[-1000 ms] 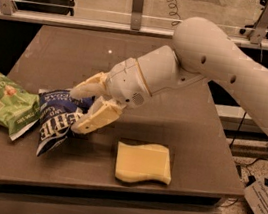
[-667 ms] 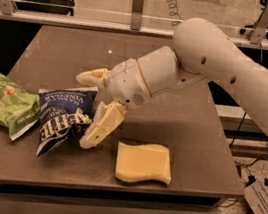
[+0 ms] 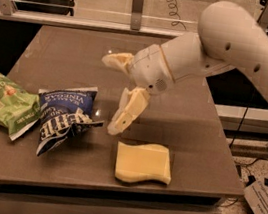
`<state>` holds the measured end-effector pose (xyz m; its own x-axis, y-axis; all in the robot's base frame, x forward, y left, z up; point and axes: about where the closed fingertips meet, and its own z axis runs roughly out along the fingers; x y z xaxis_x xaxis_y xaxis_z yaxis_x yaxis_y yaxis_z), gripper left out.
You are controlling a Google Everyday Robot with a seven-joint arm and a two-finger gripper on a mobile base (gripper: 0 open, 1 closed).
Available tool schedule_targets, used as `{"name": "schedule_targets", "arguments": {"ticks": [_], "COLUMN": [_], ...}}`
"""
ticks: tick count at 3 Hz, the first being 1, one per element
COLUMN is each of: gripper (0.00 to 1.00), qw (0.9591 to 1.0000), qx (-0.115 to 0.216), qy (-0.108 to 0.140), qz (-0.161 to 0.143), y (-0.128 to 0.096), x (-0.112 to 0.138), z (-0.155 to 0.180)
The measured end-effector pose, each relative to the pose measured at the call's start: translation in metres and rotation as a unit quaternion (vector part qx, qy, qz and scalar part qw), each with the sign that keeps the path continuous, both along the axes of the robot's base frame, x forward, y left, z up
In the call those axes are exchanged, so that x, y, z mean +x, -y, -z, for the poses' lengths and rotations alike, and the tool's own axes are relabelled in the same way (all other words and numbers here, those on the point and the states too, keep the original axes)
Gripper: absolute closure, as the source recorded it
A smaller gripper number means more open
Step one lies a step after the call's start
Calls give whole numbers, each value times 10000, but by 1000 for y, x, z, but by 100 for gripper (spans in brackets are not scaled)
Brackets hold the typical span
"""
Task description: Move blue chip bag near green jalapeno chip bag
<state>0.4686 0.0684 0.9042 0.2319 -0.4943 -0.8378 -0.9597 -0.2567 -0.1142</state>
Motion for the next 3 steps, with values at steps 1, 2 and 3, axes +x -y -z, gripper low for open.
{"name": "schedule_targets", "arguments": {"ticks": [1,2,3], "gripper": [0,0,0], "qw": [9986,9945,9868], "qx": [-260,-389,-471], "qy": [424,855,1061], "qz": [167,463,1132], "y": [38,84,141], "x": [37,75,96], "z": [-15,-36,-50]}}
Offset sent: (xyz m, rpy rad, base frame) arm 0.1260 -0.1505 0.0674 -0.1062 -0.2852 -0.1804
